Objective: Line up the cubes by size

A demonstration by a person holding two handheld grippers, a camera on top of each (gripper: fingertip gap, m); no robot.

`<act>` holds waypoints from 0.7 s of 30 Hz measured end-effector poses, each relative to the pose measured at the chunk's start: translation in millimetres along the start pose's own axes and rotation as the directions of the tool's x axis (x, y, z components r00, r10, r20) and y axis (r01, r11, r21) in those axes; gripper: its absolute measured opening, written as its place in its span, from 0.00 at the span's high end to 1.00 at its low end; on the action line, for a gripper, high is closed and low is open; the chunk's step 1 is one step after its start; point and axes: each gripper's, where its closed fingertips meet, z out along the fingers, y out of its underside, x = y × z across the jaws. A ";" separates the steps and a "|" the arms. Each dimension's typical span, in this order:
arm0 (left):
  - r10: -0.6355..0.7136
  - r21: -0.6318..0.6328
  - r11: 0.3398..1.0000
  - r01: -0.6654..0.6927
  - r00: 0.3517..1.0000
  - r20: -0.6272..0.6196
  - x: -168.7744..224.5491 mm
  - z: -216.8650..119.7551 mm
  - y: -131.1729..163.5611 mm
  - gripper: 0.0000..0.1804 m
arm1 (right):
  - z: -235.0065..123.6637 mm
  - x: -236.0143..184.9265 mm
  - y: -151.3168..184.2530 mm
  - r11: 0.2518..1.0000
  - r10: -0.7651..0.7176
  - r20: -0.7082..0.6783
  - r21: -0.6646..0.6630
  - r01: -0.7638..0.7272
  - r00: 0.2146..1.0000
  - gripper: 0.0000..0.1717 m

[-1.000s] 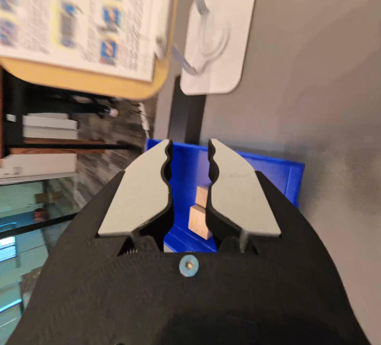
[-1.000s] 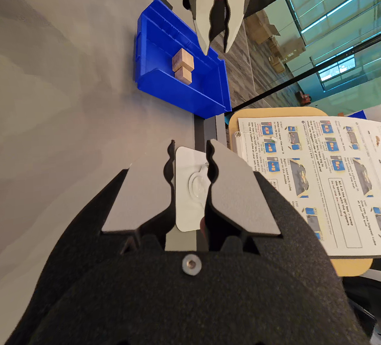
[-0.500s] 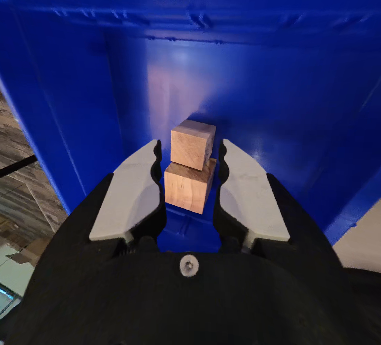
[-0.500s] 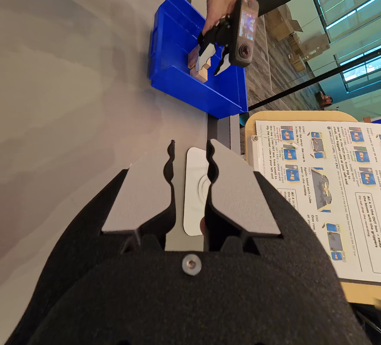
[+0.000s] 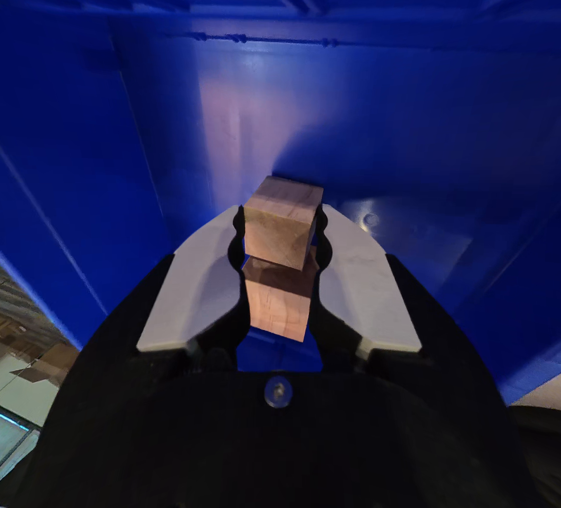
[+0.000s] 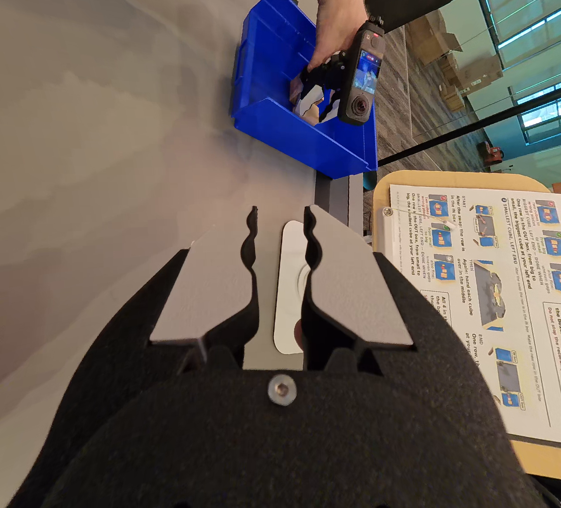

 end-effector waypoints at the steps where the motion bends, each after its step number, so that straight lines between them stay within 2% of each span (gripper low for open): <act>1: -0.010 0.004 1.000 0.010 1.000 0.008 -0.7 -3.2 0.3 0.75 | 0.1 0.7 -0.1 1.000 0.000 -0.003 0.002 0.000 1.000 0.83; 6: -0.078 0.156 0.986 0.060 0.991 0.113 -7.9 -45.8 -8.9 0.75 | -0.3 6.4 -2.0 1.000 0.007 -0.030 0.023 -0.006 1.000 0.83; 10: -0.133 0.361 0.932 0.043 0.965 0.228 -1.7 -112.6 -34.8 0.75 | -2.8 16.6 -9.6 0.997 0.020 -0.079 0.078 -0.014 0.997 0.82; 12: -0.156 0.504 0.864 -0.006 0.948 0.279 9.6 -156.0 -62.4 0.75 | -4.0 21.2 -19.3 0.991 0.024 -0.105 0.133 -0.010 0.994 0.81; 16: -0.162 0.736 0.661 -0.147 0.929 0.331 49.4 -234.8 -126.2 0.76 | -1.8 22.8 -38.8 0.973 0.036 -0.117 0.232 -0.008 0.992 0.79; 21: -0.135 0.850 0.437 -0.294 0.913 0.385 103.4 -298.5 -186.4 0.76 | 4.7 28.9 -50.1 0.962 0.047 -0.166 0.272 0.000 0.985 0.75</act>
